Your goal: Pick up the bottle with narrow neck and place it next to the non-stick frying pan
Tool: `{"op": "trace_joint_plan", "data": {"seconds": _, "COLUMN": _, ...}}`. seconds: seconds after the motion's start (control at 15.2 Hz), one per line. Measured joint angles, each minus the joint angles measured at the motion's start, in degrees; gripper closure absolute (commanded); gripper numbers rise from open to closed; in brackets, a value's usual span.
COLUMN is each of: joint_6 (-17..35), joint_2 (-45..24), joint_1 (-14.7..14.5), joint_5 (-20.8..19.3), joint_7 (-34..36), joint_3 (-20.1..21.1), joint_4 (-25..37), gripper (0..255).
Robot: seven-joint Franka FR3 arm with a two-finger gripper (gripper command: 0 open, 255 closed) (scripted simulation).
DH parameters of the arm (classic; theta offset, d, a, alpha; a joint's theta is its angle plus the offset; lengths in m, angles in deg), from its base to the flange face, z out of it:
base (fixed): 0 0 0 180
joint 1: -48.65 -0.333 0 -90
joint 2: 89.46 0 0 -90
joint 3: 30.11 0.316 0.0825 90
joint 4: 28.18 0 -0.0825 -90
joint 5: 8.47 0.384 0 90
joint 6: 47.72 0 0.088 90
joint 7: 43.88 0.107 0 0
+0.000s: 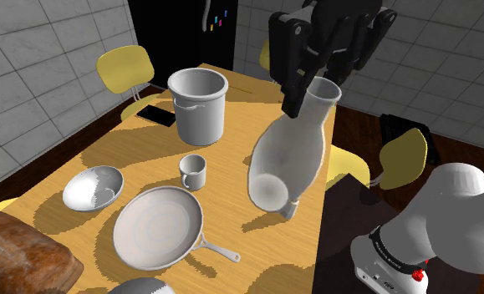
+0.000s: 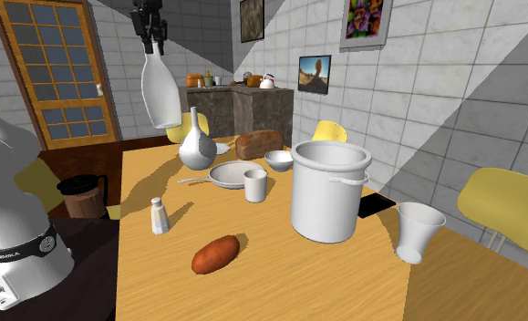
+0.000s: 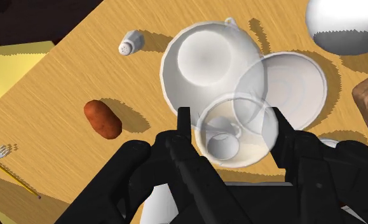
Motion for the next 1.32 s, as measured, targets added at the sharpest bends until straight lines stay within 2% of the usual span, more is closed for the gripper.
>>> {"op": "trace_joint_plan", "data": {"seconds": 0.33, "joint_6": -2.9, "joint_2": -1.9, "joint_1": -1.5, "joint_5": 1.2, "joint_7": 7.8, "joint_3": 5.4, "joint_4": 5.4, "gripper": 255}}
{"op": "trace_joint_plan", "data": {"seconds": 0.66, "joint_6": -5.1, "joint_2": -8.2, "joint_1": -3.0, "joint_5": 0.0, "joint_7": 17.8, "joint_3": 13.3, "joint_4": 14.0, "gripper": 255}}
{"op": "trace_joint_plan", "data": {"seconds": 0.86, "joint_6": -3.8, "joint_2": -7.3, "joint_1": -3.3, "joint_5": 0.6, "joint_7": 18.3, "joint_3": 13.6, "joint_4": 12.0, "gripper": 255}}
{"op": "trace_joint_plan", "data": {"seconds": 1.32, "joint_6": 2.0, "joint_2": -3.2, "joint_1": -3.8, "joint_5": 2.5, "joint_7": 16.3, "joint_3": 12.1, "joint_4": 2.7, "gripper": 255}}
